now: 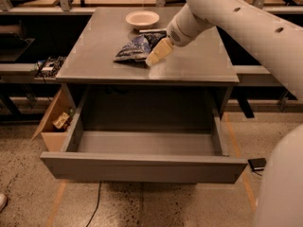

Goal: Place blue chip bag into top drawer

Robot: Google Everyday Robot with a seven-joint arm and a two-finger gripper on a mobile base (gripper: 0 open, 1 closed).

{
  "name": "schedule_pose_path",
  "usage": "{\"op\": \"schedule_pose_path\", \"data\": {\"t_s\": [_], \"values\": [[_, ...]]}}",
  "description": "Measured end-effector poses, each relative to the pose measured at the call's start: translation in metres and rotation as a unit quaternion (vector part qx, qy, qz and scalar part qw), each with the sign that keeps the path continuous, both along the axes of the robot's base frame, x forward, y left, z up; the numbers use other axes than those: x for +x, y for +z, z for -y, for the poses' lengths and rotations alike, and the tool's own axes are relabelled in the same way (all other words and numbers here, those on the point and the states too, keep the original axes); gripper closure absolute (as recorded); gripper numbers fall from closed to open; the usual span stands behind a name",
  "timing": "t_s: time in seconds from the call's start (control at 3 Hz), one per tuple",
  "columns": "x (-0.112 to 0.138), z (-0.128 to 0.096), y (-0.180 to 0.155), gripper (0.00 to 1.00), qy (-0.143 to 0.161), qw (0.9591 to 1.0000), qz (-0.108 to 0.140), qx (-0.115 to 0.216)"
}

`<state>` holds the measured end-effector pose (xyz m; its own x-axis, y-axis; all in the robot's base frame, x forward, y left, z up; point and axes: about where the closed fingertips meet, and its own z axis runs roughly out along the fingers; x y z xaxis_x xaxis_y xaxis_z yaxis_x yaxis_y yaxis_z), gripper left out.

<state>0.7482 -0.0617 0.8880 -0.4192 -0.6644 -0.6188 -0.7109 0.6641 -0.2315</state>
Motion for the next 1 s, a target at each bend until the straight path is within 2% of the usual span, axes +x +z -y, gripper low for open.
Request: {"op": "schedule_pose_path", "data": {"t_s": [0.33,0.67,1.0], "values": [[0.013,-0.031,-0.009,0.0,-0.005,0.9999,-0.011,-0.004],[0.012,-0.055,-0.01,0.0,-0.007,0.9997,-0.015,-0.016],[0.01,-0.075,-0.016,0.12,-0.007,0.9993,-0.022,-0.03]]}}
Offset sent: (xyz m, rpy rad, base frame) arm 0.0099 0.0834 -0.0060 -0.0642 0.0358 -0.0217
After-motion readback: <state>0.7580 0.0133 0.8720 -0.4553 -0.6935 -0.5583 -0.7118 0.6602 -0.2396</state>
